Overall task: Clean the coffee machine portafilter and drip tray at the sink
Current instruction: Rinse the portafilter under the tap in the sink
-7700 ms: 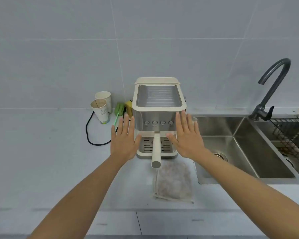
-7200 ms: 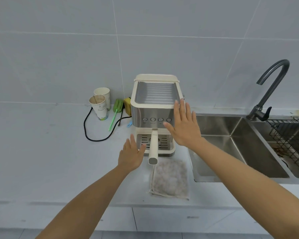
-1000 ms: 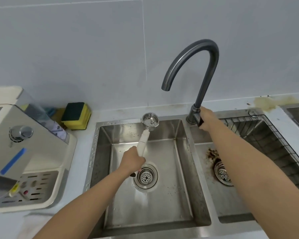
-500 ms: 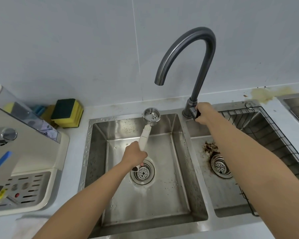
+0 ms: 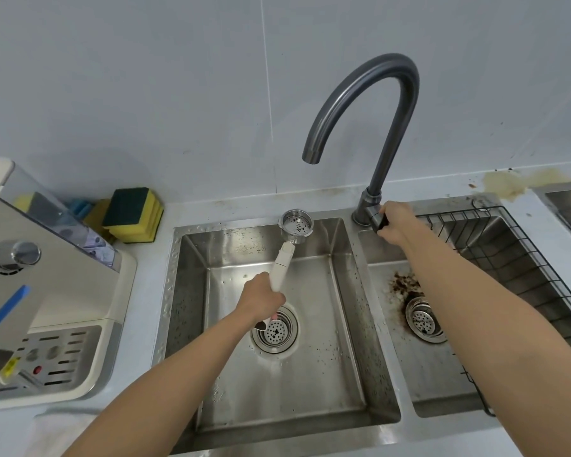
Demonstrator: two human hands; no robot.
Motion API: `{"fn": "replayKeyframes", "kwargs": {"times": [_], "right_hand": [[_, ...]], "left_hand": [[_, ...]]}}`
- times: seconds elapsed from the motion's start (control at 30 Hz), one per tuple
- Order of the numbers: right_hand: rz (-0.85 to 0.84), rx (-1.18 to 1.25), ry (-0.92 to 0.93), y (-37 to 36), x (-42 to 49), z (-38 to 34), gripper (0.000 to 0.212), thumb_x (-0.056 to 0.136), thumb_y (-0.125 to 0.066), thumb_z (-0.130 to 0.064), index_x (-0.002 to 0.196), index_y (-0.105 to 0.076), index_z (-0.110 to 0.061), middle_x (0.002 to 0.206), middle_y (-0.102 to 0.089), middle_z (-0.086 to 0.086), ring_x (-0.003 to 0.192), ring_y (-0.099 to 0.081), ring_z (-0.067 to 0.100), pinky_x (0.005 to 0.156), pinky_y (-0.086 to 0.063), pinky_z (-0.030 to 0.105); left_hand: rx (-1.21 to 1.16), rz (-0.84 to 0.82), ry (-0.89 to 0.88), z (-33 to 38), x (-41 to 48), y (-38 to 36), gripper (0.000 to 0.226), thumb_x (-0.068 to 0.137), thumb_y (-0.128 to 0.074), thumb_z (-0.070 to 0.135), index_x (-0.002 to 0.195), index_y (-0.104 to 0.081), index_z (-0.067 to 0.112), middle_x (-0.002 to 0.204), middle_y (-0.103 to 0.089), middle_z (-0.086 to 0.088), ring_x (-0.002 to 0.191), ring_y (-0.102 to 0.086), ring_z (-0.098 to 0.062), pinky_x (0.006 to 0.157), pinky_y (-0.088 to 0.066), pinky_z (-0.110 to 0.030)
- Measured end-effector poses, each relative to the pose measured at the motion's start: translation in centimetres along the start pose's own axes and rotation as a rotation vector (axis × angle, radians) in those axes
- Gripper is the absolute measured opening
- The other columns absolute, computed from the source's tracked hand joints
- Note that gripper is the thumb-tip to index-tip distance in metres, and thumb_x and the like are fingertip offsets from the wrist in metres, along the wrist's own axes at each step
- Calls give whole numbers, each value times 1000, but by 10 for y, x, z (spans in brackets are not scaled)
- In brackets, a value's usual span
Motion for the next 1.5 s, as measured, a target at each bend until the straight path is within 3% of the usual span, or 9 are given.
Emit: {"fn": "replayKeyframes", "kwargs": {"times": [0.67, 0.8, 1.33, 1.5], "right_hand": [[-4, 20, -10, 3, -5, 3, 27, 86, -28, 8, 67, -34, -10, 74, -34, 7, 69, -36, 18, 78, -32, 30], [-10, 24, -5, 3, -6, 2, 28, 85, -28, 10, 66, -33, -10, 72, -33, 7, 66, -35, 17, 66, -32, 28], [-3, 10, -20, 5, -8, 3, 25, 87, -32, 6, 68, -35, -11, 75, -34, 6, 69, -35, 16, 78, -31, 27], [-31, 10, 4, 5, -7, 6, 26, 91, -32, -1, 68, -37, -12, 73, -36, 5, 67, -37, 15, 61, -33, 25]], "left_hand": [[-10, -36, -8, 3, -2, -4, 20, 78, -53, 4, 70, -39, 17, 65, -52, 0, 27, -49, -3, 32, -35, -12], [1, -37, -12, 3, -1, -3, 20, 78, -53, 4, 70, -39, 17, 65, -52, 0, 27, -48, -3, 32, -35, -12], [-5, -55, -16, 4, -2, -3, 22, 78, -53, 3, 69, -38, 17, 63, -50, 0, 23, -45, -1, 31, -33, -9], [-11, -70, -28, 4, -3, -4, 21, 77, -52, 2, 69, -38, 16, 59, -50, -1, 28, -47, -5, 38, -37, -17]]}}
Point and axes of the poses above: each hand's wrist, its own x-axis towards the middle knuckle, its own y-axis out of the back of the hand, z = x × y, the point moved 3 cm from there along x, towards the middle knuckle
